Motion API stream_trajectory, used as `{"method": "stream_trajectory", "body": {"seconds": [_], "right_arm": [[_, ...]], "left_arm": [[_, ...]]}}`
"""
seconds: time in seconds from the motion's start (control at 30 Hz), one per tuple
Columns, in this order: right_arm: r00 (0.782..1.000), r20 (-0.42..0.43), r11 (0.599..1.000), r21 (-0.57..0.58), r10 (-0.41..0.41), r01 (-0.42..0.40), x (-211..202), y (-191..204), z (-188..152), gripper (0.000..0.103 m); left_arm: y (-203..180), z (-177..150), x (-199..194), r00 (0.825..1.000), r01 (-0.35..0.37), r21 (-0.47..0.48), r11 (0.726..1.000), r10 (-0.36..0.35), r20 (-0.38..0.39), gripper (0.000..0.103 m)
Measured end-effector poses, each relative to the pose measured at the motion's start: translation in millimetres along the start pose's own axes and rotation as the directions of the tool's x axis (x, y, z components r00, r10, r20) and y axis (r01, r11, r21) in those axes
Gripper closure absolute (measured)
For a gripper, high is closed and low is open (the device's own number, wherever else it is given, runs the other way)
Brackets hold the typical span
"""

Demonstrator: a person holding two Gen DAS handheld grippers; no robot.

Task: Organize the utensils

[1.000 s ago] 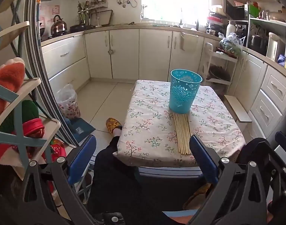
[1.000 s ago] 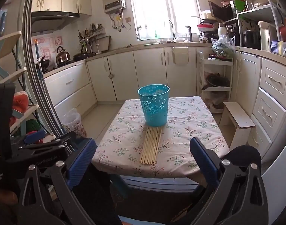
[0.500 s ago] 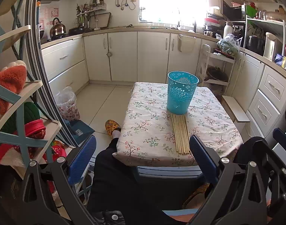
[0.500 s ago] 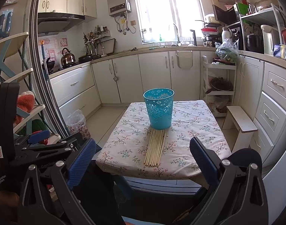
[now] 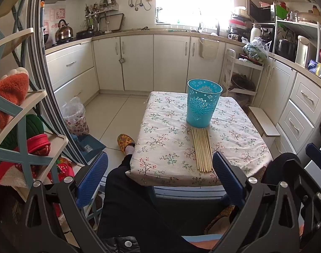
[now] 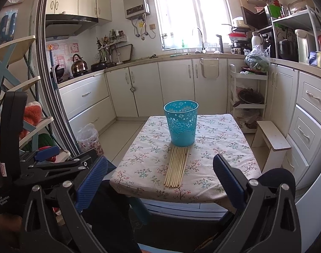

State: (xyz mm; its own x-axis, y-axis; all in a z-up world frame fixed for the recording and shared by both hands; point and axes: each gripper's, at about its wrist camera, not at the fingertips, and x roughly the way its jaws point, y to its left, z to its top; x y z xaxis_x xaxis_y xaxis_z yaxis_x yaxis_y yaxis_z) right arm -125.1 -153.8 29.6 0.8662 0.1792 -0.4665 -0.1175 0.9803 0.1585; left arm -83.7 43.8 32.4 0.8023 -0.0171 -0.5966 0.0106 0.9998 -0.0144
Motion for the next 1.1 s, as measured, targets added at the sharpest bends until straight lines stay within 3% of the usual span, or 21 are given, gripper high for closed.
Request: {"method": "stream_trajectory", "body": {"seconds": [1.1], "right_arm": [[1.000, 0.005, 1.000, -0.005, 0.006, -0.006, -1.1, 0.2, -2.3, 0.007]], "left_arm": [[-2.7, -0.2, -0.2, 1.000, 0.002, 0.002, 1.000, -0.002, -0.002, 0.008]]}}
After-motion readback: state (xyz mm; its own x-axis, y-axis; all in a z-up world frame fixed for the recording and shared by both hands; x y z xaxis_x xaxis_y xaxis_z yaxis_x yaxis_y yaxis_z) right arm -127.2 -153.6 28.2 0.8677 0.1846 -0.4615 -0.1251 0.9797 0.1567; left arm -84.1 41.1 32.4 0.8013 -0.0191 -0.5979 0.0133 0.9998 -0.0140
